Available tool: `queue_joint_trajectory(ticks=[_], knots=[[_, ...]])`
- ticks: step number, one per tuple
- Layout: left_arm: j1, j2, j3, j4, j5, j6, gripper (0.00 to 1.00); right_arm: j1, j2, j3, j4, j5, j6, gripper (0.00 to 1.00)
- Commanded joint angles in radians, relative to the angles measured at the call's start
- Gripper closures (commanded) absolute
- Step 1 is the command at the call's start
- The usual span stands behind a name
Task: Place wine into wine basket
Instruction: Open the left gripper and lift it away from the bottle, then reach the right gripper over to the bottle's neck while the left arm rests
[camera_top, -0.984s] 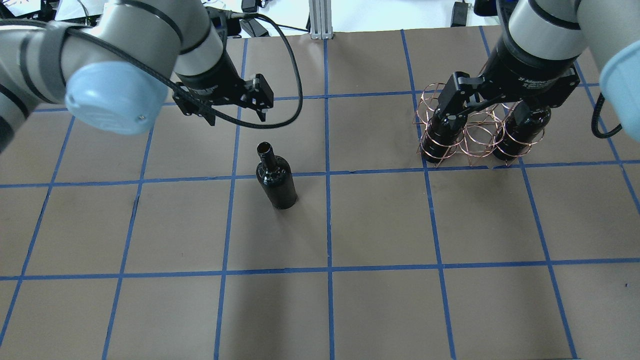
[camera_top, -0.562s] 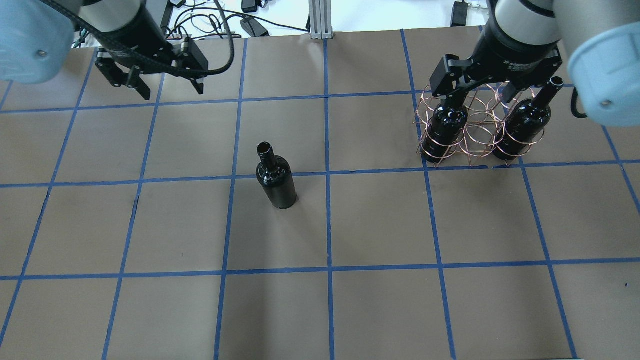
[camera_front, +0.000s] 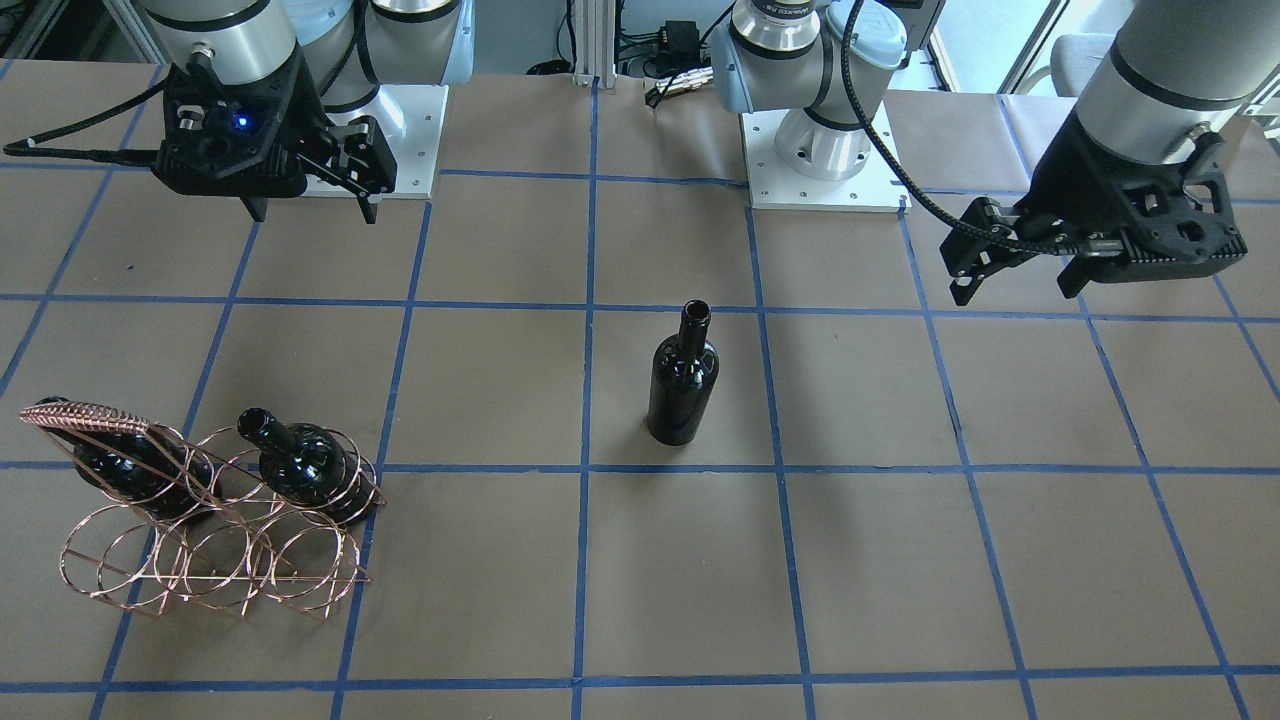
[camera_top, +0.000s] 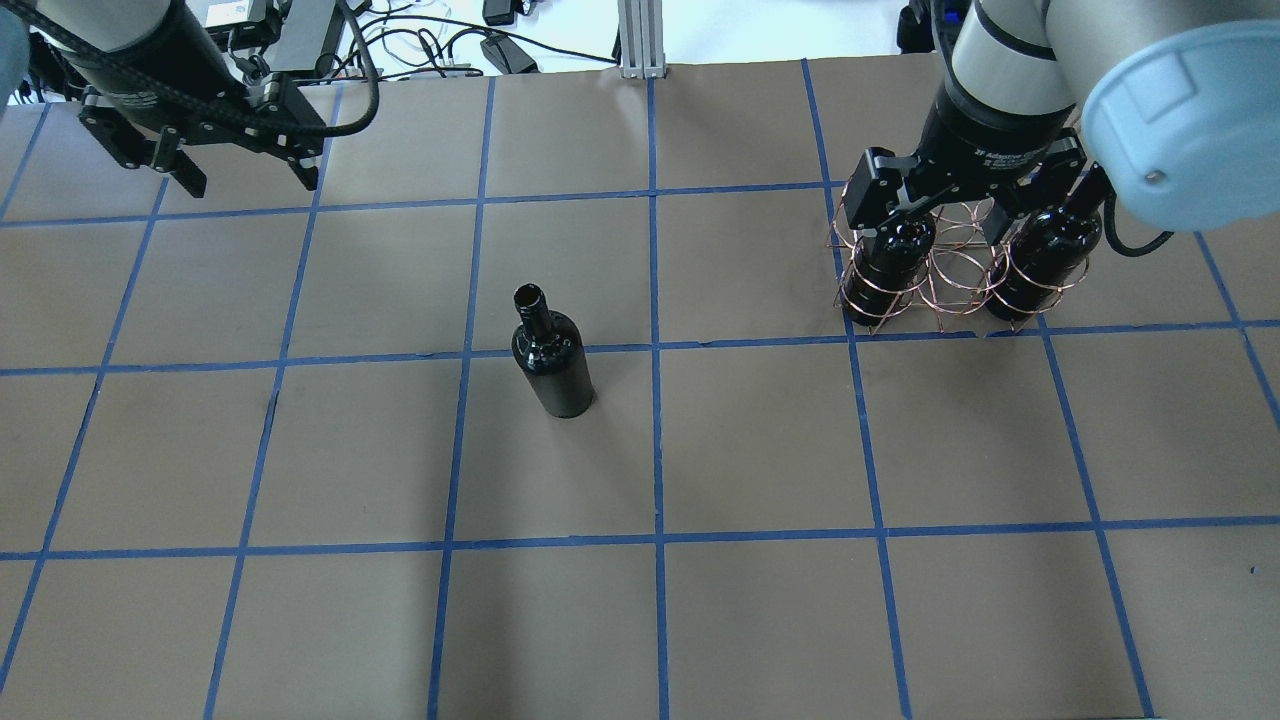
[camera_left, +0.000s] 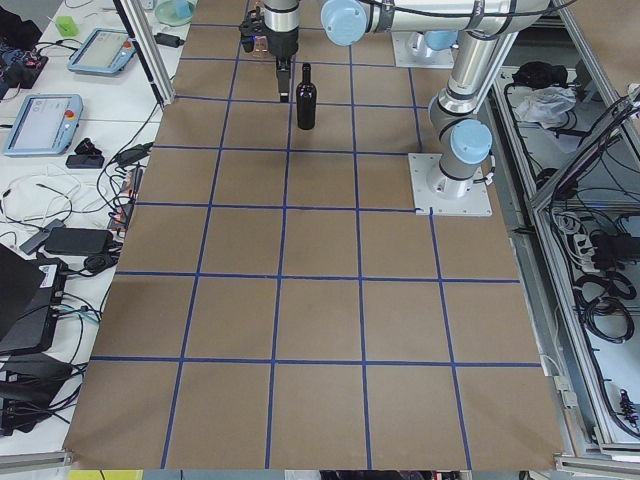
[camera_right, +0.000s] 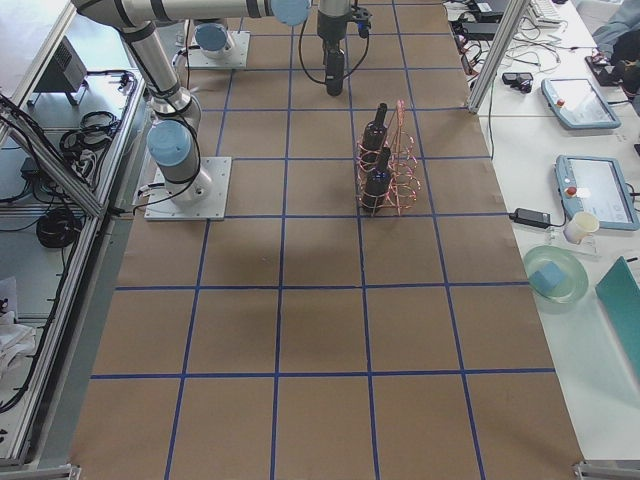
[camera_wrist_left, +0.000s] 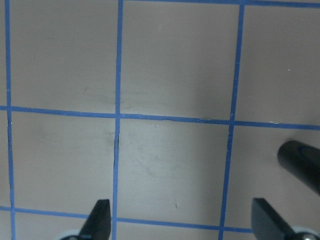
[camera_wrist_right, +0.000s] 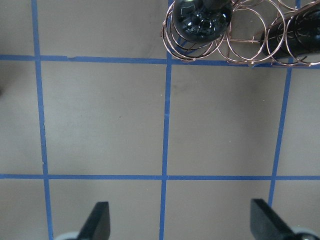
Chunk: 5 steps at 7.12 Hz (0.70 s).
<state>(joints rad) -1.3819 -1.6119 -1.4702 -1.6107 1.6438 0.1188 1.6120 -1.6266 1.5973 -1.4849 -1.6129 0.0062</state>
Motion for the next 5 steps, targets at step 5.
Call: queue_joint_trajectory(ticks=[5], knots=[[0.046,0.032,-0.018,-0.061,0.033,0.096,0.00,0.000,-0.056,-0.008,-0.025,-0.005,0.012,0.00]])
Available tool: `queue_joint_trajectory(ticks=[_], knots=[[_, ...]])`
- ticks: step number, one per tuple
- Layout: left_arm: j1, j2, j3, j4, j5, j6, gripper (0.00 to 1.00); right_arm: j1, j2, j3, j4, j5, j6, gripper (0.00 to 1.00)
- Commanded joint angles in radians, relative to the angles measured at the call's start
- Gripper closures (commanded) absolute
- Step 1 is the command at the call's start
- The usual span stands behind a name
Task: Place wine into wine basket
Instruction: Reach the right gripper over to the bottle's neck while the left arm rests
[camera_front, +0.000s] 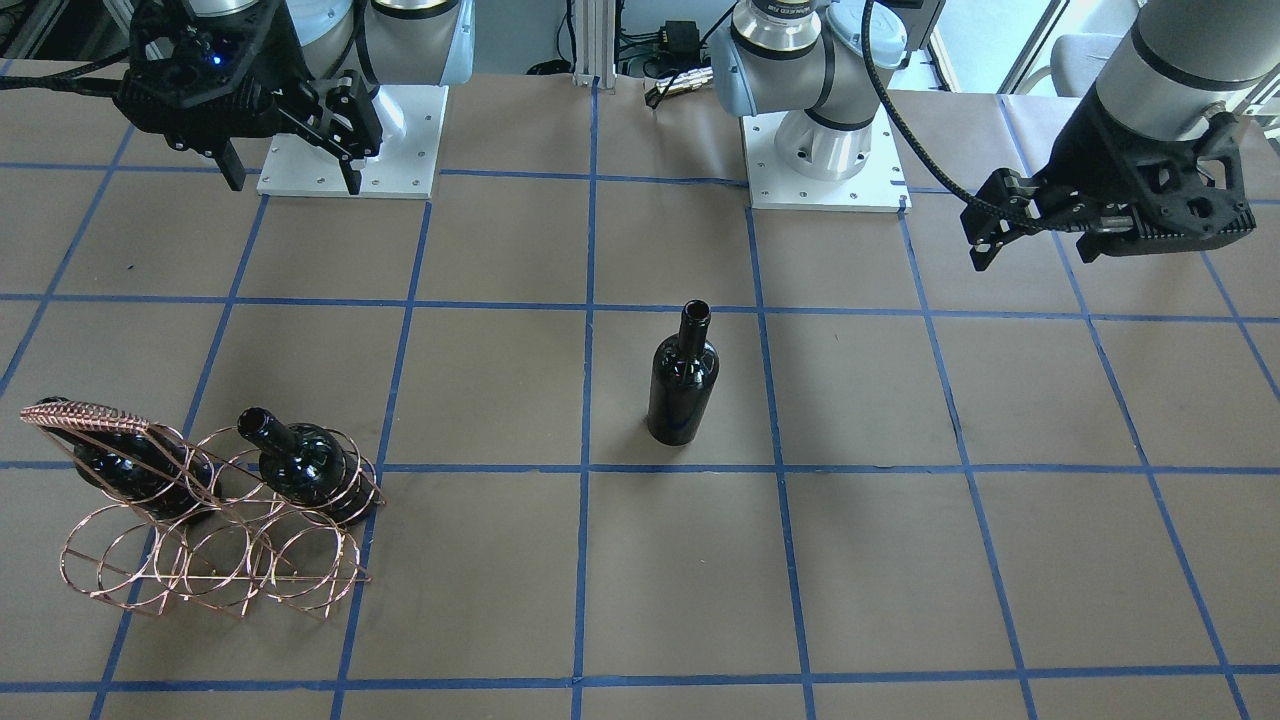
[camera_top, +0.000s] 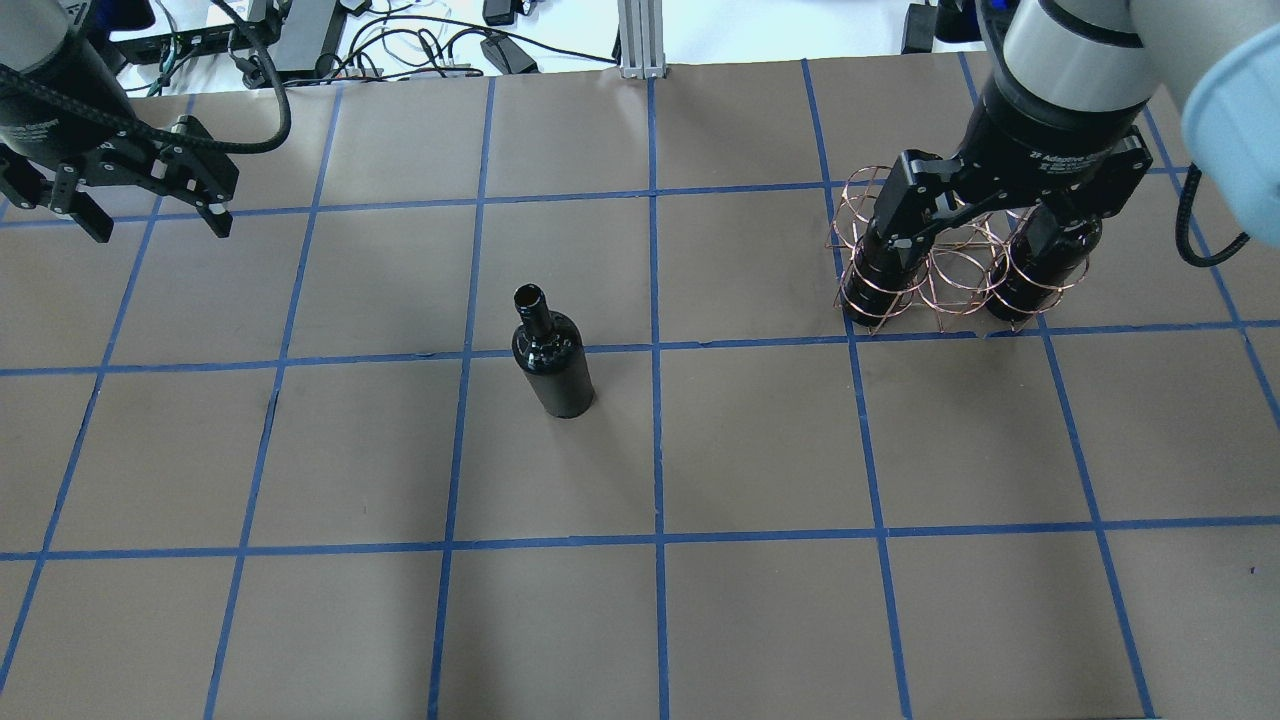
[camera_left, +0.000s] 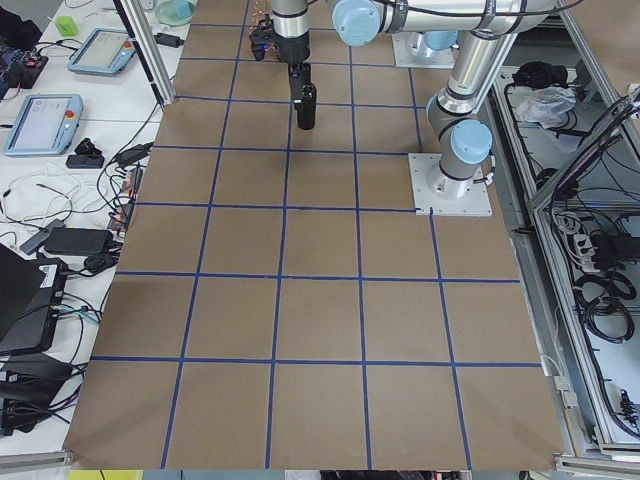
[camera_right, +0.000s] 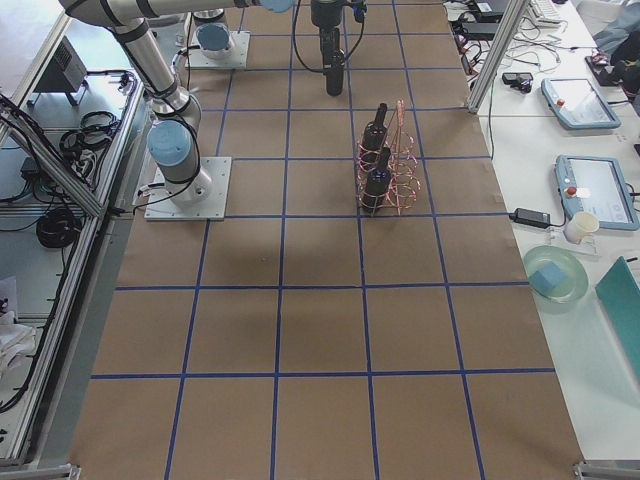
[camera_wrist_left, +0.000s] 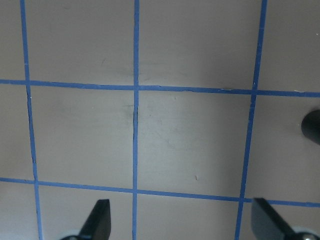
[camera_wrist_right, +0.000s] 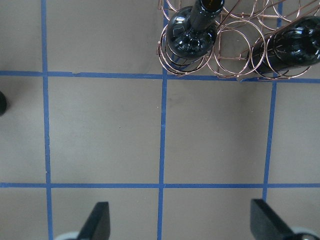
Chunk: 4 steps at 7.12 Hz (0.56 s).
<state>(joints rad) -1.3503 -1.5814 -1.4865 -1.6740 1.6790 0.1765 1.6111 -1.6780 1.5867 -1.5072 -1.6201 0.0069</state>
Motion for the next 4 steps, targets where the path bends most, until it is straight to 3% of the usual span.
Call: queue_joint_trajectory(ticks=[1,4], knots=[[0.020,0.001,-0.003,0.000,0.001,0.038,0.00,0.001,0.000,0.006,-0.016,0.008,0.018,0.01],[0.020,0.000,-0.004,-0.001,0.002,0.038,0.00,0.007,0.007,0.006,-0.008,0.029,0.021,0.00]])
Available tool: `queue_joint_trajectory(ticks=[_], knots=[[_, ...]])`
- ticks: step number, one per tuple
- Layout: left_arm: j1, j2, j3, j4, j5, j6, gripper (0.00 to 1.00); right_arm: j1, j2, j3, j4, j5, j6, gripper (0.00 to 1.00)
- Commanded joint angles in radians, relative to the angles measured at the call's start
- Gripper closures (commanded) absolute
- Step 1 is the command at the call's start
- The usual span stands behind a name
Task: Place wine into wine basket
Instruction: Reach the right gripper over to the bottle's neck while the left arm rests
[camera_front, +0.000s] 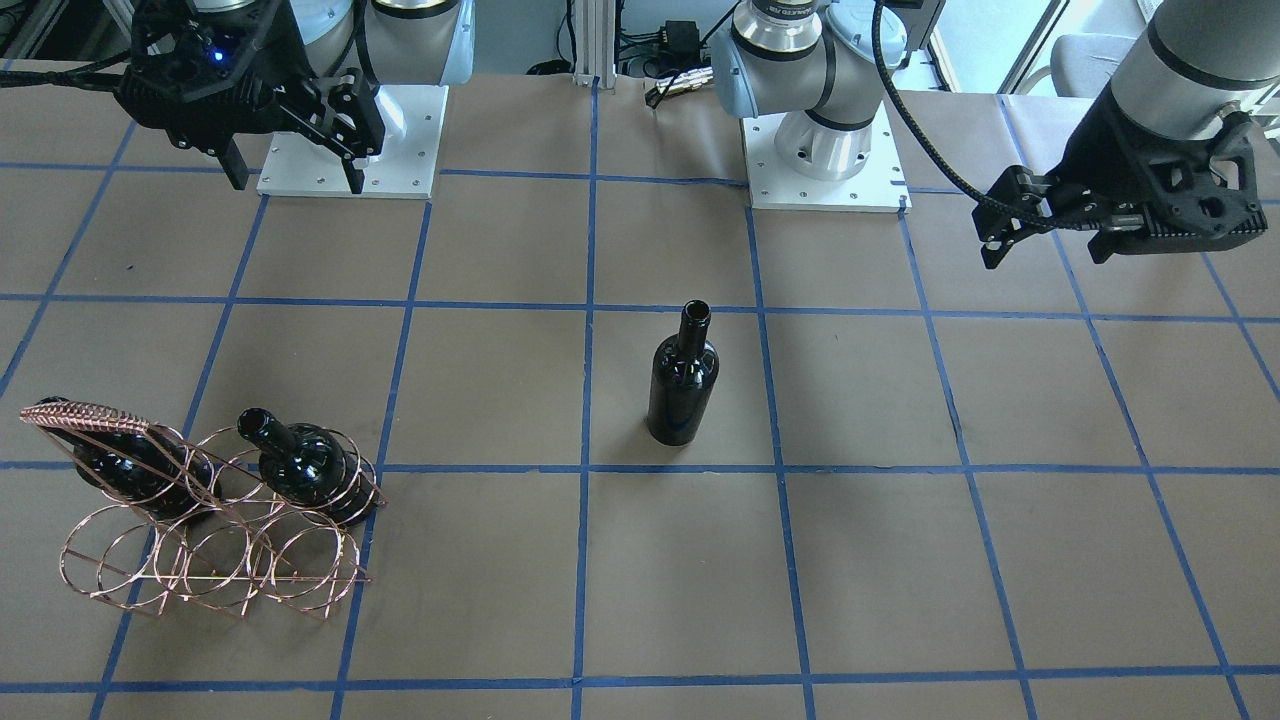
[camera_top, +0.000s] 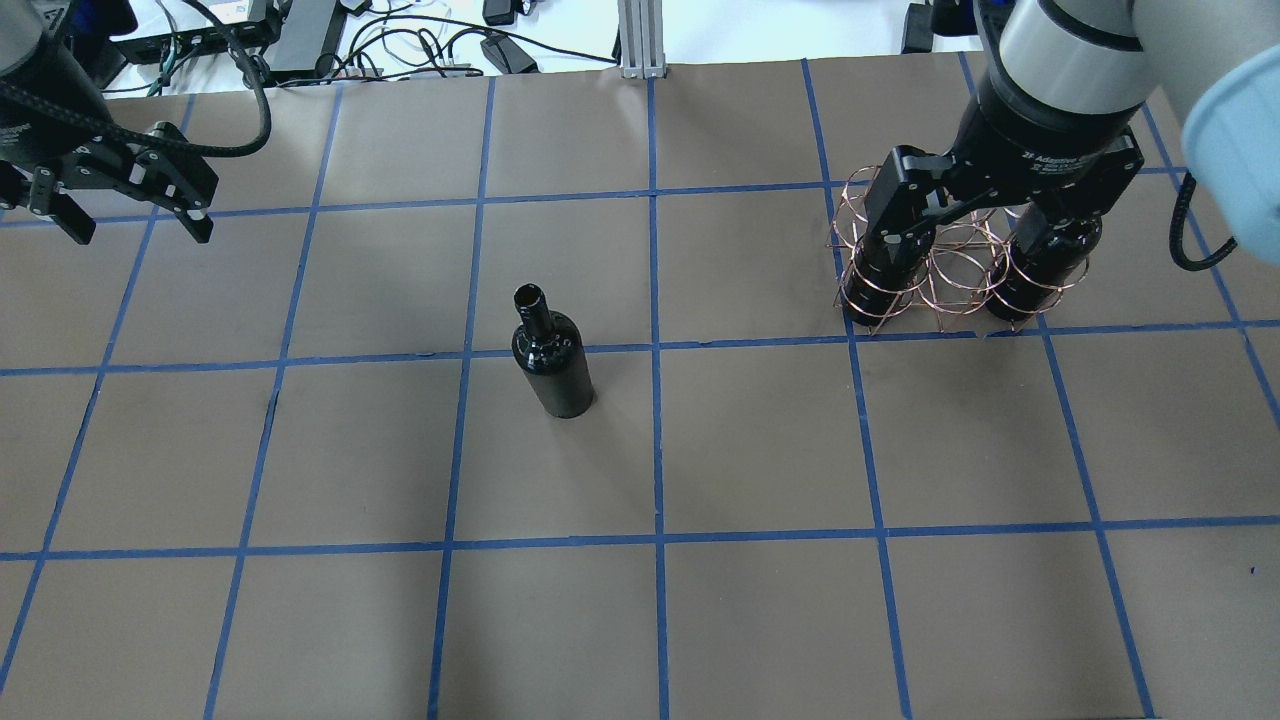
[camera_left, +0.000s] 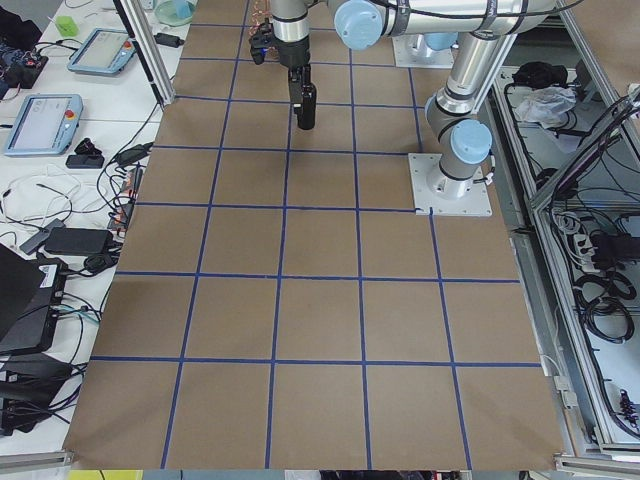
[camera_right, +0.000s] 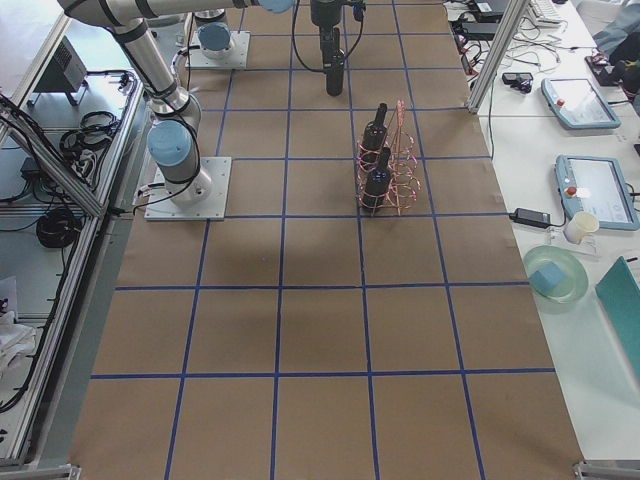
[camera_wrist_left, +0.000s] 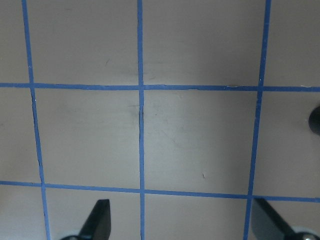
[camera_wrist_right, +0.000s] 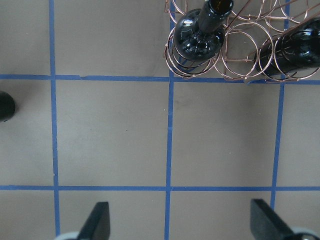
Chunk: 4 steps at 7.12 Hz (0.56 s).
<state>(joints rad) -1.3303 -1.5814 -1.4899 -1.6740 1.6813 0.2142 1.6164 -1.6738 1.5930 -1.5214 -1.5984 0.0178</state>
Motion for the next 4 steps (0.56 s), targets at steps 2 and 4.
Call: queue_joint_trajectory(ticks=[2,4], knots=[[0.000,0.000,-0.001,-0.007,0.000,-0.001,0.00,0.095,0.070,-0.027,-0.104,0.113,0.169,0.00],[0.000,-0.002,-0.001,-0.009,0.000,-0.001,0.00,0.306,0.226,-0.159,-0.120,0.065,0.439,0.01]])
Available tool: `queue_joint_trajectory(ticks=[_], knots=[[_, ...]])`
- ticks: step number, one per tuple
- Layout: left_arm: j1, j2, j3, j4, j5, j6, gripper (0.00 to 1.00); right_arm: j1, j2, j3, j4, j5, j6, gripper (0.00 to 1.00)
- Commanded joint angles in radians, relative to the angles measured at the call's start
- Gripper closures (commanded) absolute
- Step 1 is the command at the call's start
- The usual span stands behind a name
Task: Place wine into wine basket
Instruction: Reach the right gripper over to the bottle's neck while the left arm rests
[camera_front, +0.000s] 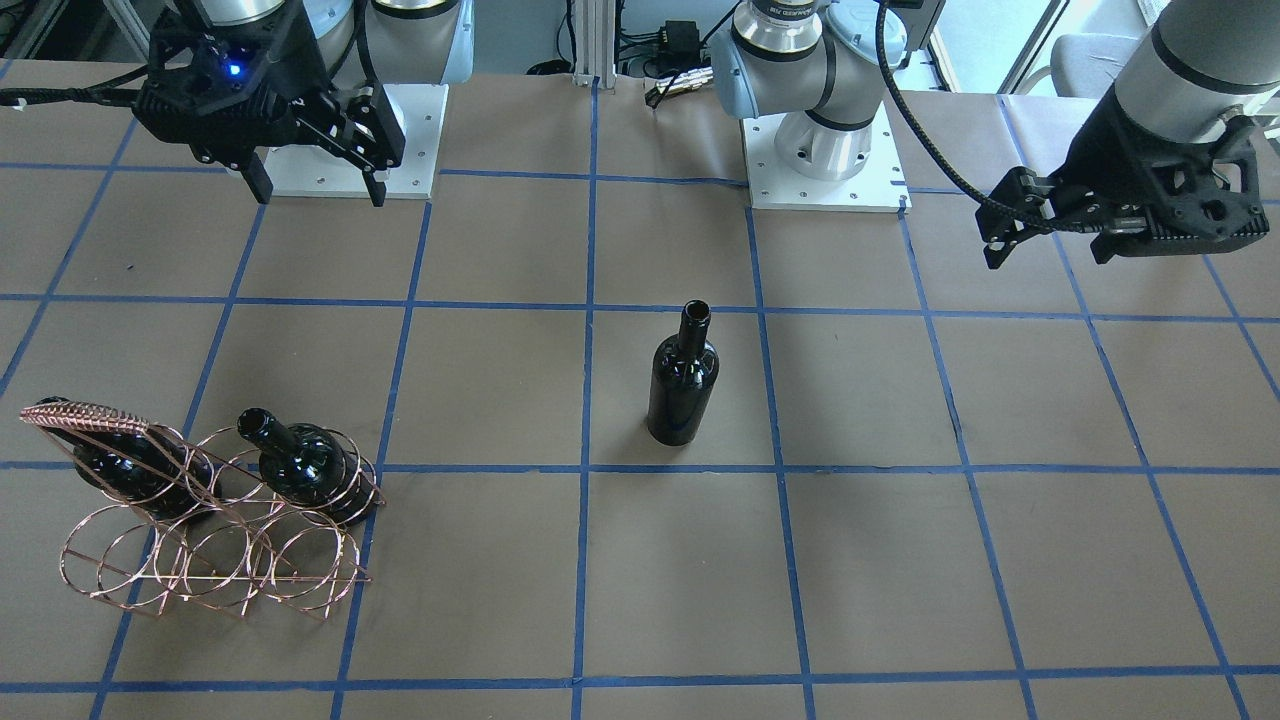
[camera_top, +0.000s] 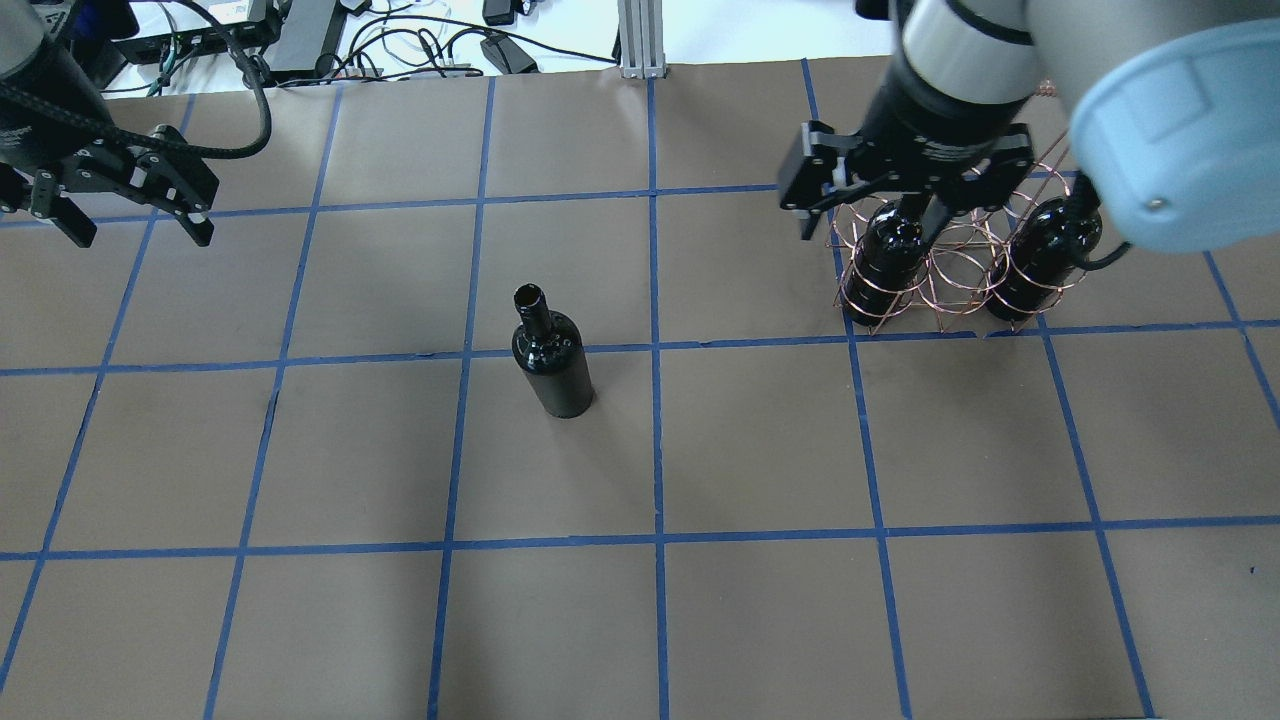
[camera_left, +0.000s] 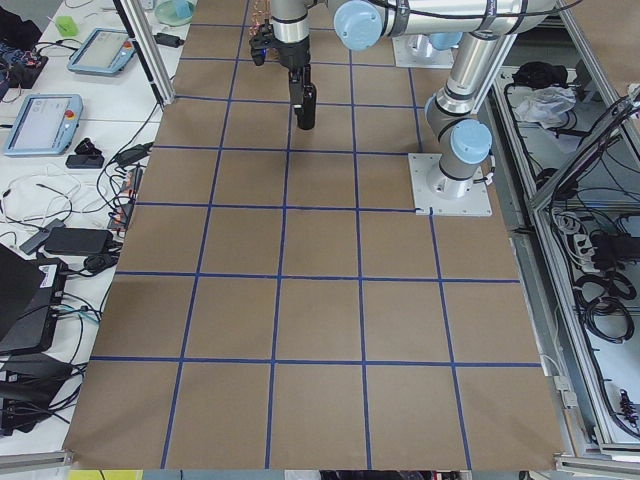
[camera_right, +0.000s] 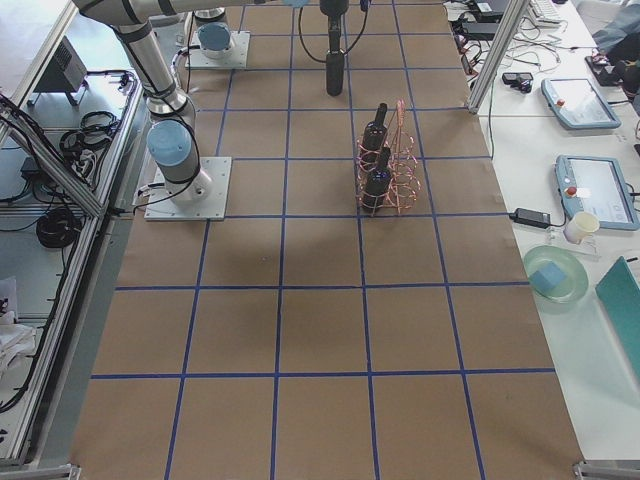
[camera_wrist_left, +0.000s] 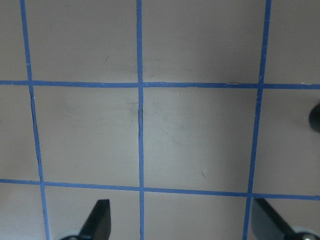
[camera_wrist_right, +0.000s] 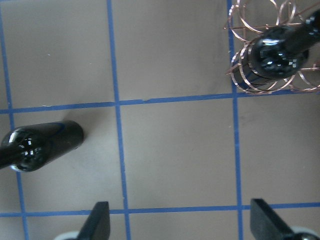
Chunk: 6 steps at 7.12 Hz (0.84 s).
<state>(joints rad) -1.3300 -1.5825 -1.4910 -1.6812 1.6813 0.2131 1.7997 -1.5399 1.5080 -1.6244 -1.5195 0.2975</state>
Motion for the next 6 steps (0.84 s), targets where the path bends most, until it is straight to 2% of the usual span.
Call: queue_joint_trajectory(ticks=[1,3,6], knots=[[0.000,-0.001,-0.002,-0.003,0.000,0.000,0.00,0.209,0.163,-0.107,-0.066,-0.033,0.261,0.01],[0.002,-0.001,-0.002,-0.008,0.000,0.000,0.00,0.311,0.246,-0.109,-0.185,-0.018,0.375,0.01],[0.020,-0.001,-0.002,-0.015,-0.006,0.003,0.00,0.362,0.300,-0.098,-0.189,-0.030,0.434,0.01]])
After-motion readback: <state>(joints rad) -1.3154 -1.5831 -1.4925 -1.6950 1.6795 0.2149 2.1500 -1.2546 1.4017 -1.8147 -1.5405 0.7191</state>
